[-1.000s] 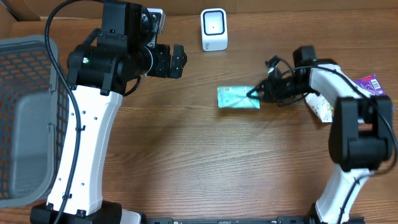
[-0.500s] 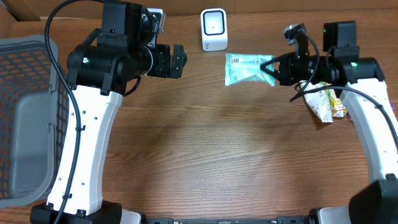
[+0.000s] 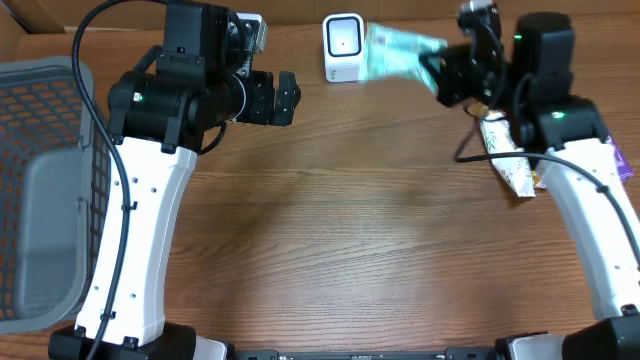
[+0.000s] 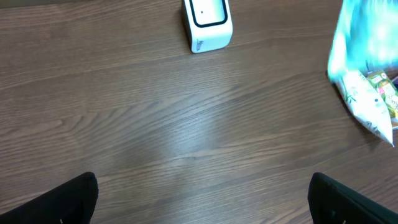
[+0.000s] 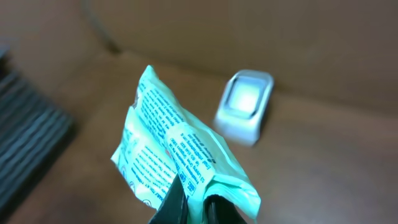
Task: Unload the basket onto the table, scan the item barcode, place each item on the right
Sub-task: 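Lift the mint-green wrapper and carry it toward the scanner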
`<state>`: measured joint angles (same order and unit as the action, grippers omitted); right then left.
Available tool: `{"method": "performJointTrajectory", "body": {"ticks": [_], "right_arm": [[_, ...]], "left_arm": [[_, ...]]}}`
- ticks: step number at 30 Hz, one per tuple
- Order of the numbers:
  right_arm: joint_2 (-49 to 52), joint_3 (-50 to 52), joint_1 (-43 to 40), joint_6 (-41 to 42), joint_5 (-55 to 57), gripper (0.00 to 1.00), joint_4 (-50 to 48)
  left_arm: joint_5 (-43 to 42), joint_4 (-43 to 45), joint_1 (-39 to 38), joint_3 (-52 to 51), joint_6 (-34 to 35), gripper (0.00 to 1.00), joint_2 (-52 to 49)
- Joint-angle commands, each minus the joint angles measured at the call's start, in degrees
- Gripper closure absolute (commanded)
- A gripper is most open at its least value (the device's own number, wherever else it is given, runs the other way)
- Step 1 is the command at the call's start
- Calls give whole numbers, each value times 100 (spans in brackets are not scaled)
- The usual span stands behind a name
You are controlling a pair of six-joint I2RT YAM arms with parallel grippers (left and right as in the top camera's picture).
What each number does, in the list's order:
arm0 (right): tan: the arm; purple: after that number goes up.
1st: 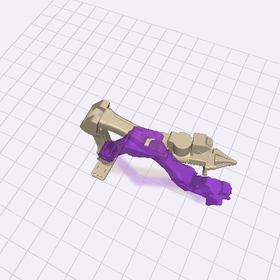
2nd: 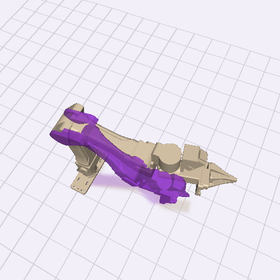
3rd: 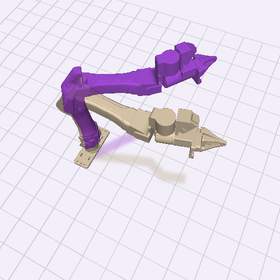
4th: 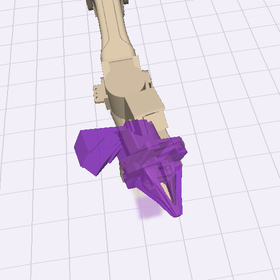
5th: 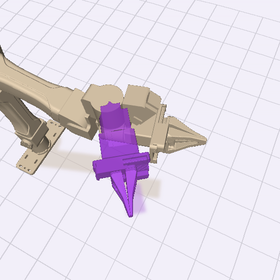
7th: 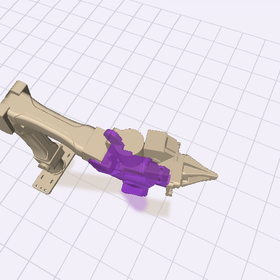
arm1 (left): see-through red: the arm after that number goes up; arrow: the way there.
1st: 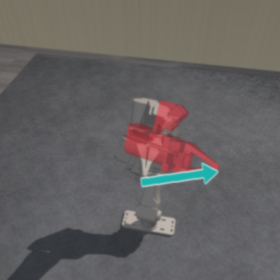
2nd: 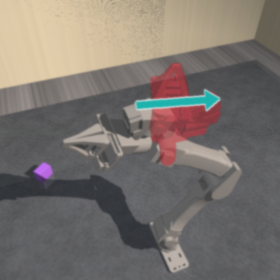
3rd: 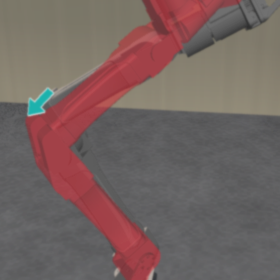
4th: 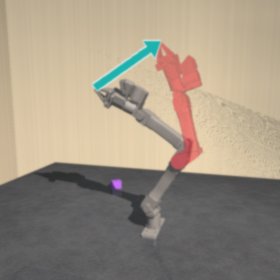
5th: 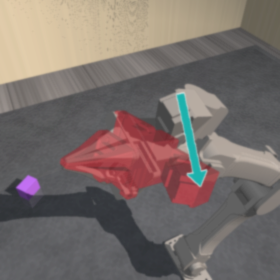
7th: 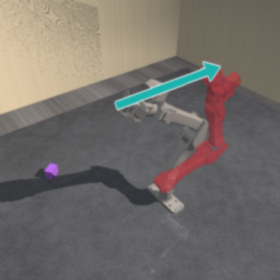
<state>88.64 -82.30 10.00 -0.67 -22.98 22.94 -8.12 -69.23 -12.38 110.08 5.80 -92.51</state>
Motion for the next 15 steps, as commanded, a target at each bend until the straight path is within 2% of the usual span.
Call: {"method": "performJointTrajectory", "body": {"ticks": [1,4,6,10,15], "right_arm": [[-105,-142,575,188,2983,96,-568],[125,-142,1086,-807,4684,96,-1268],[341,-140,1318,-1659,5268,96,-1624],[826,-140,1513,-4004,5318,96,-2131],[1600,-140,1602,-5890,5362,96,-3198]], "left_arm": [[-44,7,-2,17,-63,0,-50],[-44,7,-2,17,-63,0,-50],[-44,7,-2,17,-63,0,-50],[-44,7,-2,17,-66,0,-50],[-44,7,-2,17,-63,1,-50]]}}
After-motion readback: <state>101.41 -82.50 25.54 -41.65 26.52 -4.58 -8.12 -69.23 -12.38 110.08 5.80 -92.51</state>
